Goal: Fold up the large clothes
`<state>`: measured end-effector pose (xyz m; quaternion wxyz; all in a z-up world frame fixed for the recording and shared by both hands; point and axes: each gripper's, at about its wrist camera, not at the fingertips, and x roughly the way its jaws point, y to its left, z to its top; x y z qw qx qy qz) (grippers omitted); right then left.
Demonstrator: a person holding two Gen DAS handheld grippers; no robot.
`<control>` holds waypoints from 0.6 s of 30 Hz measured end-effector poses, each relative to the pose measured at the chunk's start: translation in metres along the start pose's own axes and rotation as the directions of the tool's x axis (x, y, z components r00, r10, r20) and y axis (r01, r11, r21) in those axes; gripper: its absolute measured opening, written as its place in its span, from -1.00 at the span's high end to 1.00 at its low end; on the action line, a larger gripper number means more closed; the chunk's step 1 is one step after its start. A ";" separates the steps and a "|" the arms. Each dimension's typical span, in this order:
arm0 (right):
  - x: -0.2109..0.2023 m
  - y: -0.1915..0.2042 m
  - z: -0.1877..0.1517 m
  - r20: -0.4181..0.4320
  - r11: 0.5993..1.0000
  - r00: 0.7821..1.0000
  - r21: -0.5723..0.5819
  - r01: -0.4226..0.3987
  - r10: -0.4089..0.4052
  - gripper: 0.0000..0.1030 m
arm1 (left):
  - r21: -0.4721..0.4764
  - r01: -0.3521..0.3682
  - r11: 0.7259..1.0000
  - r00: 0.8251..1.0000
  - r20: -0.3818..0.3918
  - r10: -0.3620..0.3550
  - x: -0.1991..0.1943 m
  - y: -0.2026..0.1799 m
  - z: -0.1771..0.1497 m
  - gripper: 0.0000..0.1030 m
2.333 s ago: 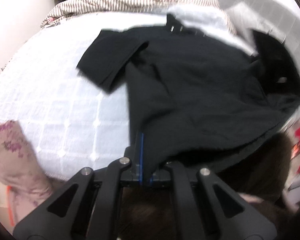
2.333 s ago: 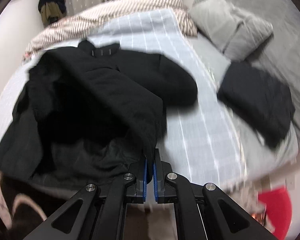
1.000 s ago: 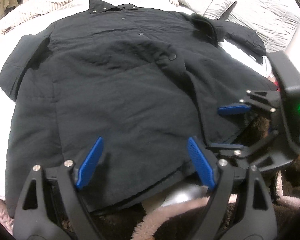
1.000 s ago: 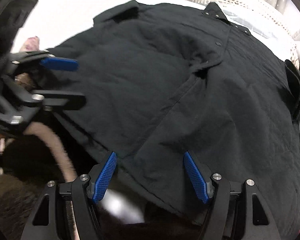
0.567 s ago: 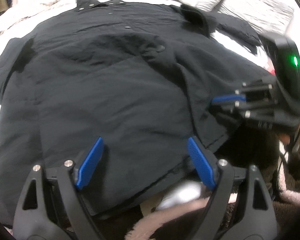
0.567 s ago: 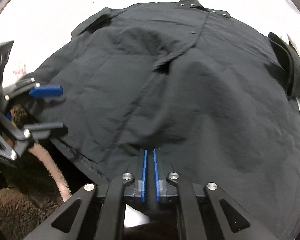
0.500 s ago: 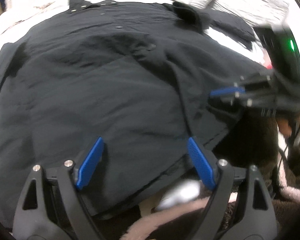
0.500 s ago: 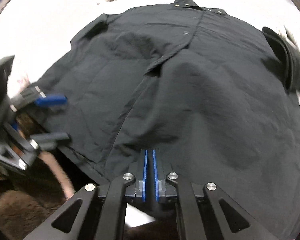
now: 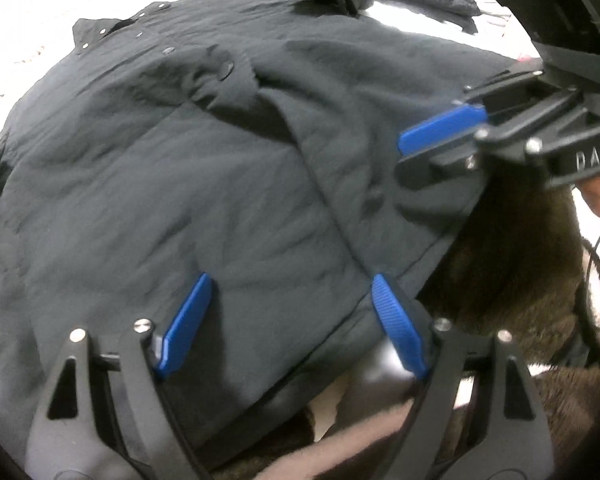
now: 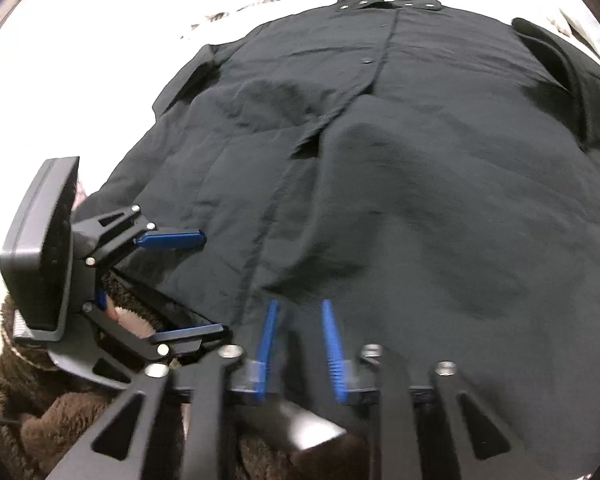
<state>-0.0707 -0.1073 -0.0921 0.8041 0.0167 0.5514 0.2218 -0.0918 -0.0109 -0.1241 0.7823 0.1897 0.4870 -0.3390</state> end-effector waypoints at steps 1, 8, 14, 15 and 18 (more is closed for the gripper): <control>0.006 0.006 0.003 -0.003 1.000 1.000 -0.009 0.007 -0.007 0.07 | -0.016 -0.002 1.000 1.000 0.004 0.002 0.000 0.001 -0.002 -0.62; 0.043 0.033 0.019 0.029 0.988 0.989 -0.029 0.149 -0.148 -0.39 | -0.015 -0.006 1.000 1.000 -0.004 0.006 -0.002 0.005 -0.009 -0.62; 0.028 -0.003 0.021 0.052 0.986 0.985 0.032 0.165 -0.167 0.82 | 0.010 -0.020 1.000 1.000 -0.004 0.020 0.001 0.002 -0.007 -0.62; 0.021 -0.018 0.022 0.046 0.993 0.995 0.081 0.085 -0.089 0.83 | 0.022 -0.027 0.999 1.000 -0.006 0.027 0.004 0.000 -0.006 -0.62; 0.006 -0.045 0.020 0.071 0.987 0.997 0.156 -0.029 0.018 0.84 | 0.072 -0.047 0.996 0.999 -0.011 0.048 0.010 -0.008 -0.001 -0.62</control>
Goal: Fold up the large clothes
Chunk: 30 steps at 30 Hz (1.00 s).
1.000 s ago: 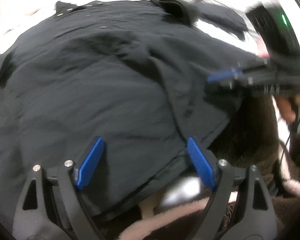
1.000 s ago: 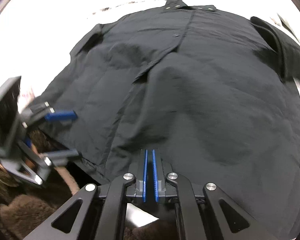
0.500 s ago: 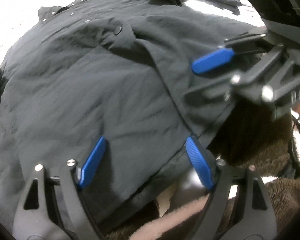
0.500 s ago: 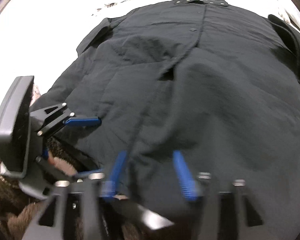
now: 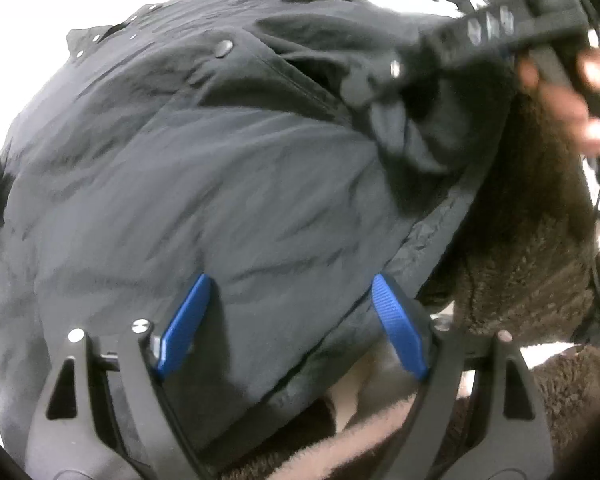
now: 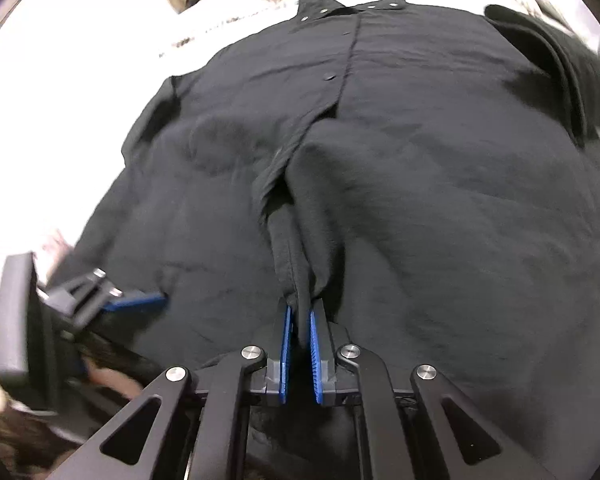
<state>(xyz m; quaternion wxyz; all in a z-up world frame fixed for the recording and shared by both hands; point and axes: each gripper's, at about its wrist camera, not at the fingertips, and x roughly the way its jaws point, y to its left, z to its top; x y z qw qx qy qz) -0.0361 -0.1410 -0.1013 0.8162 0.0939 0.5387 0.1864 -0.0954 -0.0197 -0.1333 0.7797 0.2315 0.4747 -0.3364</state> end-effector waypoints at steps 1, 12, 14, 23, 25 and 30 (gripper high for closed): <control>-0.004 -0.005 0.000 0.001 0.999 0.999 0.018 -0.036 0.036 0.84 | 0.024 -0.010 1.000 1.000 0.001 0.010 0.002 -0.004 0.003 -0.62; -0.026 -0.024 0.005 0.003 0.963 0.966 0.073 -0.259 0.260 0.84 | 0.139 -0.118 0.983 0.992 0.067 0.109 0.017 -0.019 0.016 -0.18; -0.026 -0.028 0.006 0.002 0.961 0.964 0.082 -0.265 0.266 0.84 | 0.118 -0.110 0.987 0.990 0.097 0.099 0.011 -0.015 0.016 0.27; -0.022 -0.009 0.004 -0.013 0.960 0.960 0.005 -0.281 0.281 0.84 | -0.226 0.233 0.946 0.925 0.352 -0.144 -0.071 0.059 -0.004 0.81; -0.010 0.006 0.000 -0.051 0.957 0.956 -0.029 -0.290 0.288 0.84 | -0.239 0.295 0.925 0.890 0.420 -0.176 -0.091 0.068 -0.008 0.81; 0.034 0.030 -0.016 -0.222 0.940 0.919 -0.021 -0.339 0.327 0.76 | -0.194 0.380 0.905 0.851 0.458 -0.259 -0.108 0.071 -0.010 0.76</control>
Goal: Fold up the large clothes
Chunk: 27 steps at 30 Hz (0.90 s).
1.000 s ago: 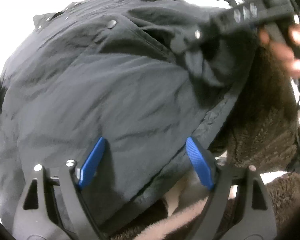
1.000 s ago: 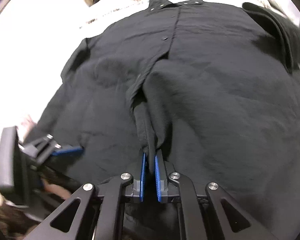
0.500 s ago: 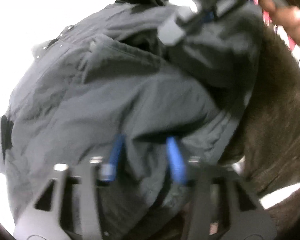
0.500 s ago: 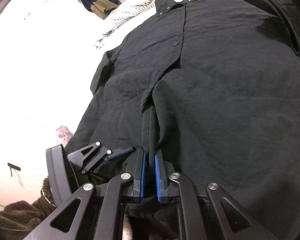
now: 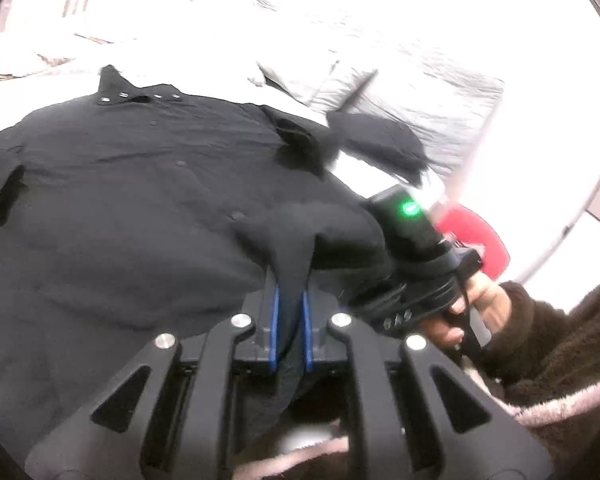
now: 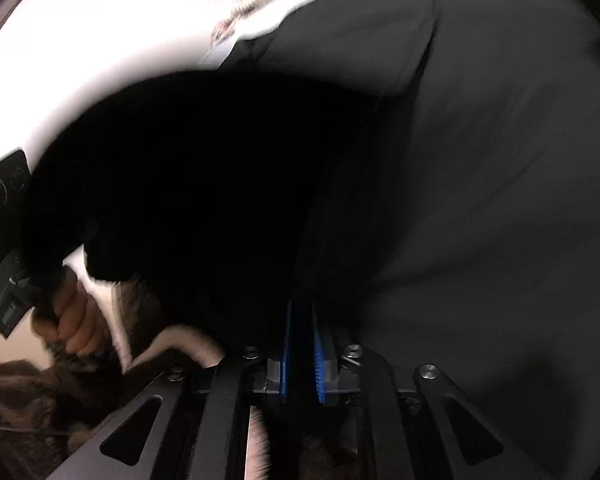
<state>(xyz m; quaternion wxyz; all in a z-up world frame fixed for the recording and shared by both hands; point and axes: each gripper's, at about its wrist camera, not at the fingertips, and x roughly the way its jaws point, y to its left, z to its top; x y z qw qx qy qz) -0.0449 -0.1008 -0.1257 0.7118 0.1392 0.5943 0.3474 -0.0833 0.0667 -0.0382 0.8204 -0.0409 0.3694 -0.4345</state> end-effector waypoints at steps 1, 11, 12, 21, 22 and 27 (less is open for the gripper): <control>0.006 0.003 -0.004 -0.039 1.000 0.999 -0.004 -0.018 0.018 0.71 | 0.031 0.022 0.999 0.999 -0.048 -0.021 0.007 -0.005 -0.003 0.73; -0.086 -0.009 -0.024 0.043 0.966 0.966 -0.042 0.256 -0.254 0.05 | 0.253 0.103 0.962 0.979 -0.199 -0.052 0.012 -0.032 -0.011 -0.29; -0.096 -0.011 -0.020 0.067 0.957 0.956 -0.032 0.288 -0.286 -0.11 | 0.235 0.065 0.970 0.986 -0.166 -0.026 0.012 -0.023 -0.003 -0.33; -0.116 -0.014 0.045 0.217 0.929 0.905 0.032 0.368 -0.366 -0.34 | 0.067 -0.075 0.995 0.864 -0.495 0.098 0.082 0.044 -0.025 -0.33; -0.112 -0.013 0.056 0.206 0.925 0.903 0.037 0.379 -0.378 -0.34 | 0.093 -0.066 0.994 0.863 -0.494 0.103 0.076 0.038 -0.029 -0.33; -0.088 -0.003 0.099 0.177 0.920 0.904 0.031 0.391 -0.390 -0.34 | 0.101 -0.052 0.994 0.876 -0.474 0.094 0.033 0.025 -0.015 -0.37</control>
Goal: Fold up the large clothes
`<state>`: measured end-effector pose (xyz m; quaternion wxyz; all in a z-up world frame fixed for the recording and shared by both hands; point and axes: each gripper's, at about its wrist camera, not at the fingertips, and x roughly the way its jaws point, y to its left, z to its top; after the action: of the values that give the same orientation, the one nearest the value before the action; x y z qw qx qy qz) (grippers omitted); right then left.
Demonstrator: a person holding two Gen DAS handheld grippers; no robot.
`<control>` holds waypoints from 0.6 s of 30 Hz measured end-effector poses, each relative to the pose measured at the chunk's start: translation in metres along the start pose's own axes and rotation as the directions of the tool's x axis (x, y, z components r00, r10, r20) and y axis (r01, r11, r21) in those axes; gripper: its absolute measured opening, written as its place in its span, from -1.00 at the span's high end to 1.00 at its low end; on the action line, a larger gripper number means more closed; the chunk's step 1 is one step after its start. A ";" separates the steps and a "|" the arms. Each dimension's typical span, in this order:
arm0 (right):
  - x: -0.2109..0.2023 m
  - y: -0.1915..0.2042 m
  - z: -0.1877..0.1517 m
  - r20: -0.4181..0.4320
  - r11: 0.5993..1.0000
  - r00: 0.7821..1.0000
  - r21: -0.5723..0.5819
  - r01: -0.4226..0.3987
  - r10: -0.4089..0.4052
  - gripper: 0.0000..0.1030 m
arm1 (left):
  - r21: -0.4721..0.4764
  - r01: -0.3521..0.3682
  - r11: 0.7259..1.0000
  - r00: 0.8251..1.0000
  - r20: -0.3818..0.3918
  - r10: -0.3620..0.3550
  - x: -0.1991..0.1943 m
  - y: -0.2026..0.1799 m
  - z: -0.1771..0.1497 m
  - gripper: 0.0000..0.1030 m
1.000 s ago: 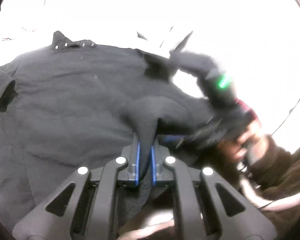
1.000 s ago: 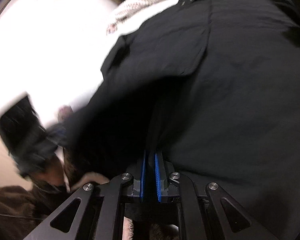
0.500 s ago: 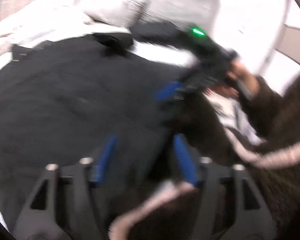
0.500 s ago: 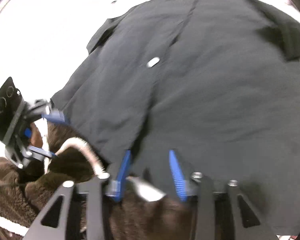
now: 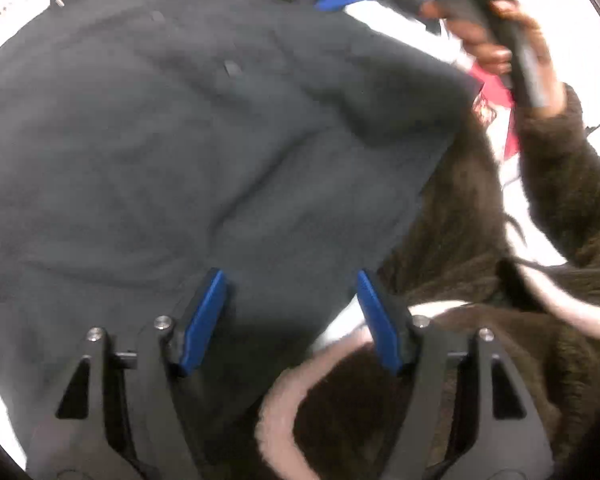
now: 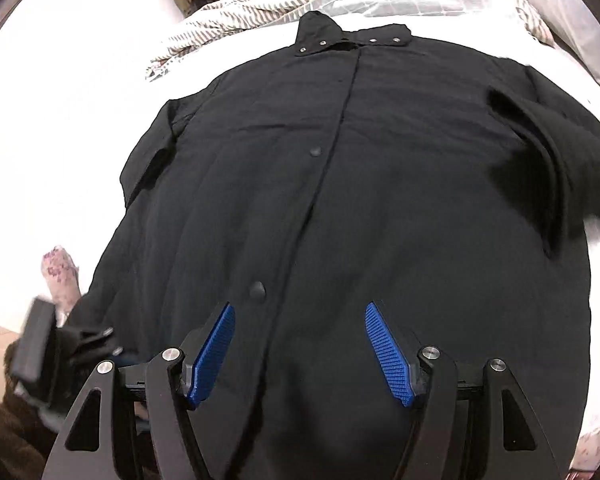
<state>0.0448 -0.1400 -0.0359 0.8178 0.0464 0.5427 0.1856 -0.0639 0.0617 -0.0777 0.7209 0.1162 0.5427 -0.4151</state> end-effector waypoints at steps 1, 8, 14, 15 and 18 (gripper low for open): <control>0.003 0.004 0.009 0.002 1.000 1.000 -0.008 0.005 -0.005 -0.34 | -0.006 -0.028 1.000 0.999 0.026 0.028 -0.012 0.002 0.002 -0.43; 0.020 0.025 0.054 0.019 1.000 1.000 -0.001 -0.012 0.012 -0.41 | -0.180 -0.322 0.929 0.919 0.175 0.353 -0.095 0.071 0.025 -0.70; 0.045 0.029 0.072 -0.010 1.000 1.000 0.007 -0.010 0.010 -0.44 | -0.269 -0.559 0.784 0.794 0.100 0.600 -0.084 0.174 0.044 -0.71; 0.049 0.028 0.074 -0.017 1.000 1.000 0.009 -0.006 0.007 -0.44 | -0.275 -0.575 0.771 0.784 0.084 0.615 -0.078 0.186 0.045 -0.71; 0.064 0.022 0.076 -0.041 1.000 0.999 0.020 0.008 -0.007 -0.44 | -0.296 -0.608 0.737 0.763 0.039 0.645 -0.055 0.231 0.049 -0.68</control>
<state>0.1300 -0.0876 -0.0543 0.8068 0.0487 0.5613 0.1780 0.1333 0.2021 -0.0761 0.8633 0.1652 0.4705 -0.0781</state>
